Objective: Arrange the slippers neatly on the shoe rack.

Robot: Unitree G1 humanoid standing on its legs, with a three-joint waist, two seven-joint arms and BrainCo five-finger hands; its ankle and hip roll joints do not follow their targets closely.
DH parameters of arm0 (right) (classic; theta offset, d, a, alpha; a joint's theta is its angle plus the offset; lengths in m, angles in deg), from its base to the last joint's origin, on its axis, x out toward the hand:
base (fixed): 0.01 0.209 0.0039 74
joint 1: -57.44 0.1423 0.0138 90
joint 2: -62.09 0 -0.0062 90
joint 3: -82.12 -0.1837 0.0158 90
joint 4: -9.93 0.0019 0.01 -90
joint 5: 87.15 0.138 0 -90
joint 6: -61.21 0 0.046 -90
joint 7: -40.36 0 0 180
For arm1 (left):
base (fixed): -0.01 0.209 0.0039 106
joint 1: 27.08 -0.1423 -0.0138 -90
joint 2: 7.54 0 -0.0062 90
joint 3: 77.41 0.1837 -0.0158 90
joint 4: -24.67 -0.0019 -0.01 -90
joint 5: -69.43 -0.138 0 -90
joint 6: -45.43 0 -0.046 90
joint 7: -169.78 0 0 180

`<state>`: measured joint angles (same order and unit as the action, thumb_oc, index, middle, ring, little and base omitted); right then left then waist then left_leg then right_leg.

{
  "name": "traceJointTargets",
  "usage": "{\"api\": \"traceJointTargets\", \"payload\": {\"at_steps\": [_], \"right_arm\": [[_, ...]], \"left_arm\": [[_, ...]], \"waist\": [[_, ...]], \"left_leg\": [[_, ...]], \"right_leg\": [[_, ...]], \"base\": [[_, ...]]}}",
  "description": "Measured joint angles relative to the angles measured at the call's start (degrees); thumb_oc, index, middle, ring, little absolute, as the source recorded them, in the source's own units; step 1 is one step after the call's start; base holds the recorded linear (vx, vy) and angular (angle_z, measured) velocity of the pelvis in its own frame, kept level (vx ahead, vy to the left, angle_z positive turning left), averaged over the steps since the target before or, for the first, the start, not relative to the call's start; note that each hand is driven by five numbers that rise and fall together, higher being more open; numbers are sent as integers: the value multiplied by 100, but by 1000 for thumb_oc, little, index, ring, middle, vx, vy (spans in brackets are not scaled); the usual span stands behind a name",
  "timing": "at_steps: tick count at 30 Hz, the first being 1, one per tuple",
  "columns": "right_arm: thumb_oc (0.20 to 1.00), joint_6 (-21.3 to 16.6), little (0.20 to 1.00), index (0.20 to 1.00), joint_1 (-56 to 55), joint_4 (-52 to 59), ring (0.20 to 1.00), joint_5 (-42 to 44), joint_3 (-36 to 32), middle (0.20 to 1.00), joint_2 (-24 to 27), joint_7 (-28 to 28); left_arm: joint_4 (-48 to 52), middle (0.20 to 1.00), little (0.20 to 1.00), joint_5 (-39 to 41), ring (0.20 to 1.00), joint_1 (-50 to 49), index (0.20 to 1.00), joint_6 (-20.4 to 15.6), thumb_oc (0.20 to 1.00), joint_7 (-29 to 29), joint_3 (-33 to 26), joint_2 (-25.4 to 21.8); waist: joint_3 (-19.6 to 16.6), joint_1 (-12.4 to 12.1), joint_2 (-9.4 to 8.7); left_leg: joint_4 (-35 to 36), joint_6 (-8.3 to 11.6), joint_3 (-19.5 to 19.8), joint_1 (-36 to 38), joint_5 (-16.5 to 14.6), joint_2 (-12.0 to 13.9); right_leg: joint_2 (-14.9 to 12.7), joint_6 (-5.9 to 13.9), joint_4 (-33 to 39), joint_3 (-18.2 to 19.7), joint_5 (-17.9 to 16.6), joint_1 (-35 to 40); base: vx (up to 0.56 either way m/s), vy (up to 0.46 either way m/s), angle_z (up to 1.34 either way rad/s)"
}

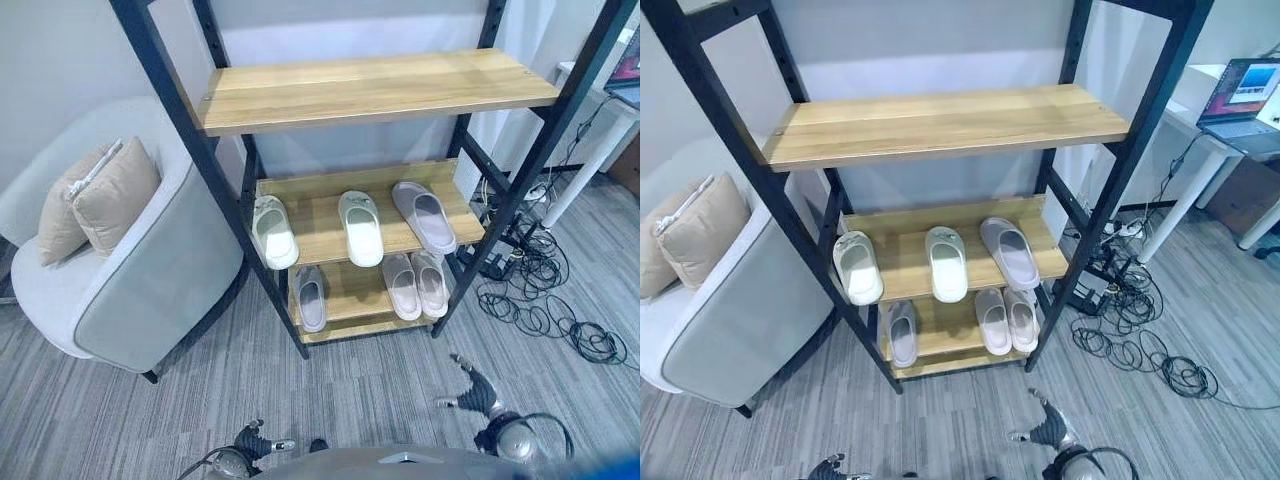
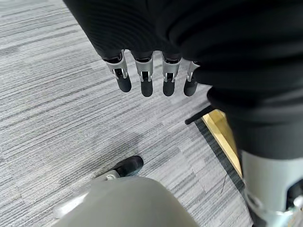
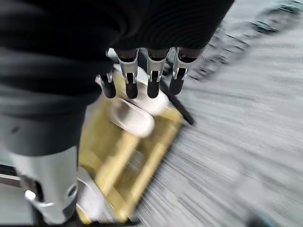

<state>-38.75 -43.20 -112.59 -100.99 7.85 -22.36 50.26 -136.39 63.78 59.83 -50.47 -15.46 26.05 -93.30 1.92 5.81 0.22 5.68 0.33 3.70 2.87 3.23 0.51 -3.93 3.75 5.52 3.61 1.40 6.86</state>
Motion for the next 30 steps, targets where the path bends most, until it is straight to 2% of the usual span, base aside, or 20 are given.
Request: {"api": "traceJointTargets", "payload": {"at_steps": [6,10,15,18,20,23,28,30], "right_arm": [[1000,-60,1000,1000,799,-15,1000,-215,53,1000,57,334],[1000,-78,1000,1000,1494,466,1000,-330,-2,1000,443,576],[1000,-76,1000,1000,1952,1038,1000,-331,-451,1000,437,929],[1000,-74,1000,1000,2282,597,1000,-319,-481,1000,435,1049],[1000,-54,1000,1000,2772,-12,1000,-202,-499,1000,435,1079],[1000,-46,1000,1000,2929,-184,1000,-90,-532,1000,436,1123],[1000,-12,1000,1000,3500,-833,1000,397,-623,1000,419,1316],[1000,-12,1000,1000,3544,-905,1000,589,-620,1000,415,1342]], "left_arm": [[-5,1000,1000,-55,1000,-95,1000,-5,1000,-16,109,37],[1,1000,1000,-73,1000,-65,1000,-61,1000,-18,238,15],[18,1000,1000,-78,1000,-55,1000,-103,1000,-15,239,2],[156,1000,1000,-78,1000,-45,1000,-111,1000,-13,297,-11],[180,1000,1000,-72,1000,44,1000,-130,1000,-15,458,-36],[233,1000,1000,-66,1000,111,1000,-182,1000,-14,462,-25],[294,1000,1000,-47,1000,285,1000,-233,1000,-50,662,-60],[292,1000,1000,-43,1000,380,1000,-237,1000,-142,671,-52]], "waist": [[-122,-159,78],[-138,-337,91],[-110,-423,127],[-42,-555,67],[50,-612,84],[164,-796,95],[462,-866,180],[585,-989,162]], "left_leg": [[-3,0,150,27,38,-8],[1,5,300,-27,47,-23],[-17,31,407,-292,134,-36],[-22,41,486,-329,148,-50],[-9,64,623,-493,199,-55],[-27,72,676,-627,259,-59],[-32,98,812,-1093,398,-64],[-31,104,871,-1138,402,-73]], "right_leg": [[8,-33,3,-140,14,140],[7,8,4,-308,86,142],[5,-35,6,-472,51,-44],[-1,-13,8,-581,67,-38],[14,2,8,-673,74,-157],[24,-3,7,-755,55,-244],[45,-13,5,-885,-30,-643],[45,2,6,-943,-18,-662]], "base": [[47,-9,13],[48,-4,22],[28,9,14],[34,9,18],[12,-1,31],[0,6,15],[-15,12,14],[17,9,14]]}}
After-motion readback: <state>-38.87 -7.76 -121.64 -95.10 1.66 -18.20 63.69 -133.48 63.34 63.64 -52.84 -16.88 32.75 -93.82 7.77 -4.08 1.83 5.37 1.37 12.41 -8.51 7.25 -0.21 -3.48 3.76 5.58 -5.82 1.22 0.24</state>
